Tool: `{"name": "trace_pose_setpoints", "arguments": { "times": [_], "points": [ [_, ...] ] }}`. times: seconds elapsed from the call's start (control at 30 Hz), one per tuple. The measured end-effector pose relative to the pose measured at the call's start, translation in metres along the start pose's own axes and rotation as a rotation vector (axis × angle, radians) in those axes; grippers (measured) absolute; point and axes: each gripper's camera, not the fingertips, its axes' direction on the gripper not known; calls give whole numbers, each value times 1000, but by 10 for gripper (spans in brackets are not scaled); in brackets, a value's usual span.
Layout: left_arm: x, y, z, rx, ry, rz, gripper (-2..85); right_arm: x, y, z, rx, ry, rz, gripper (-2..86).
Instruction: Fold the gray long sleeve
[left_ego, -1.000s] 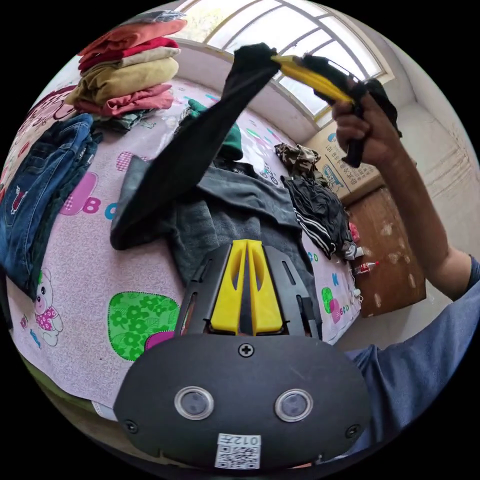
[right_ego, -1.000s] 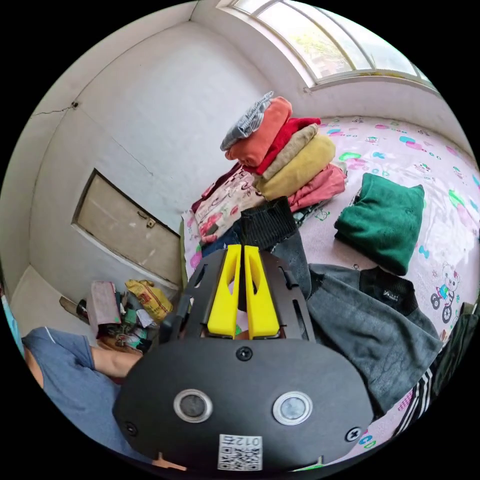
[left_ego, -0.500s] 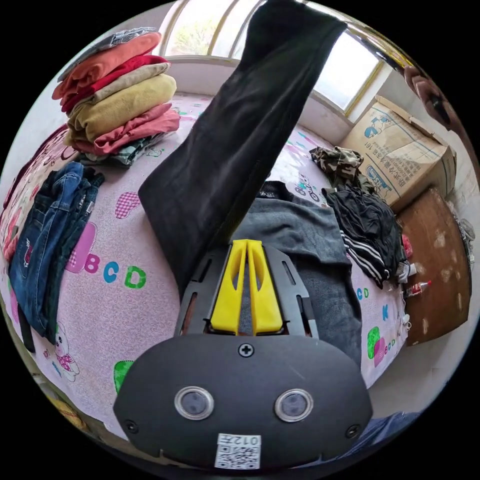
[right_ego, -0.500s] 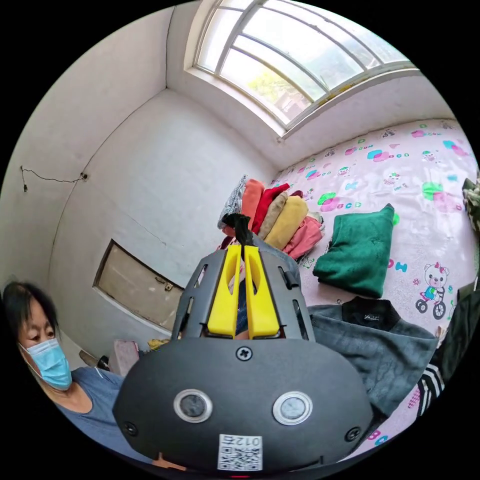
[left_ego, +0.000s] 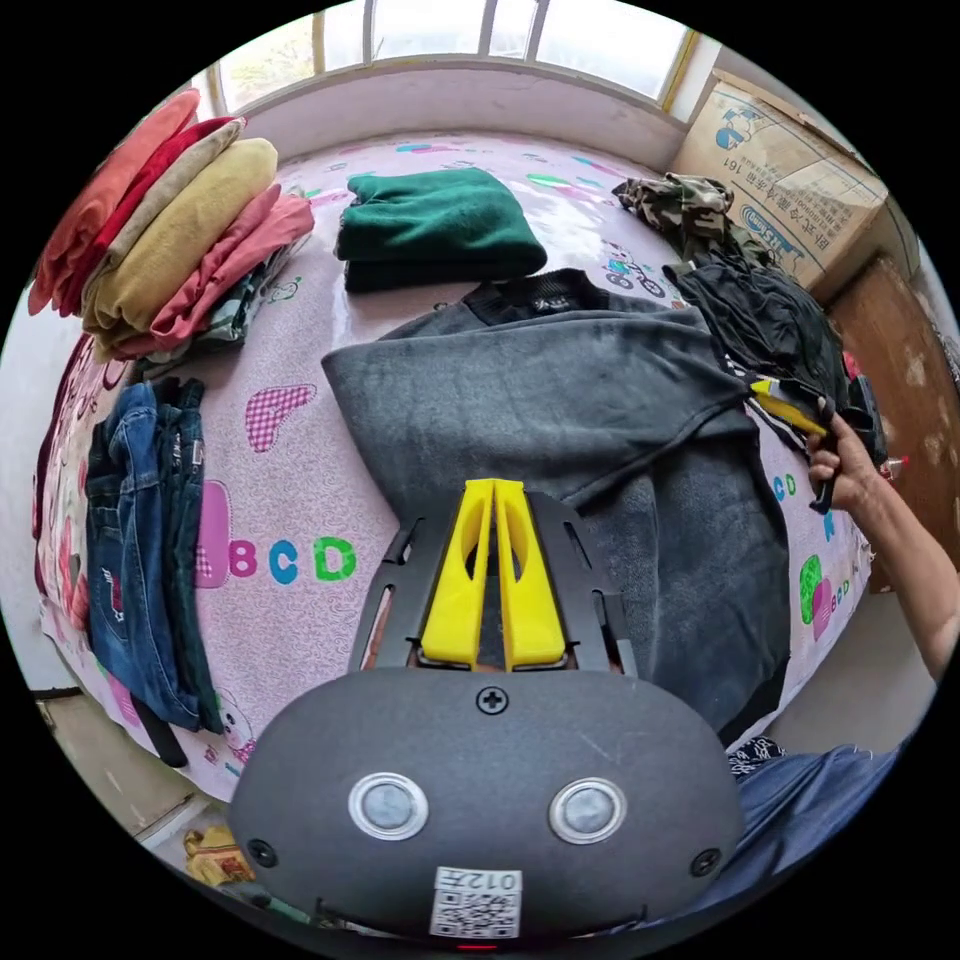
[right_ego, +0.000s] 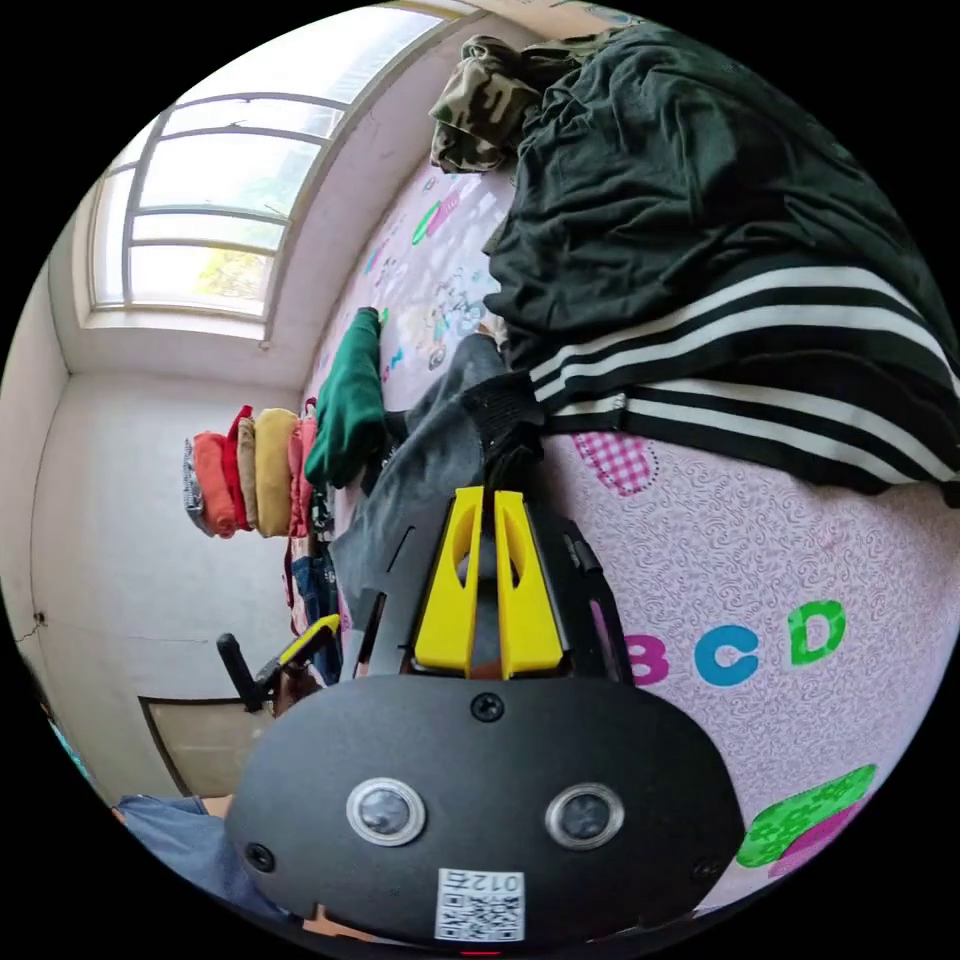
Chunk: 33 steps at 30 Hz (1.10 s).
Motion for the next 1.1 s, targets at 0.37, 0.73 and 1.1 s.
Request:
{"name": "trace_pose_setpoints", "arguments": {
  "times": [0.37,0.73,1.1],
  "points": [
    [26,-62,78,-145,-185,138,1,-110,-10,-7,-28,332,-578,4],
    [-21,-53,75,-79,-94,55,2,-138,20,-26,-144,496,-718,0],
    [34,124,52,-211,24,68,14,-109,254,-155,-284,355,-657,33]
  ]
}}
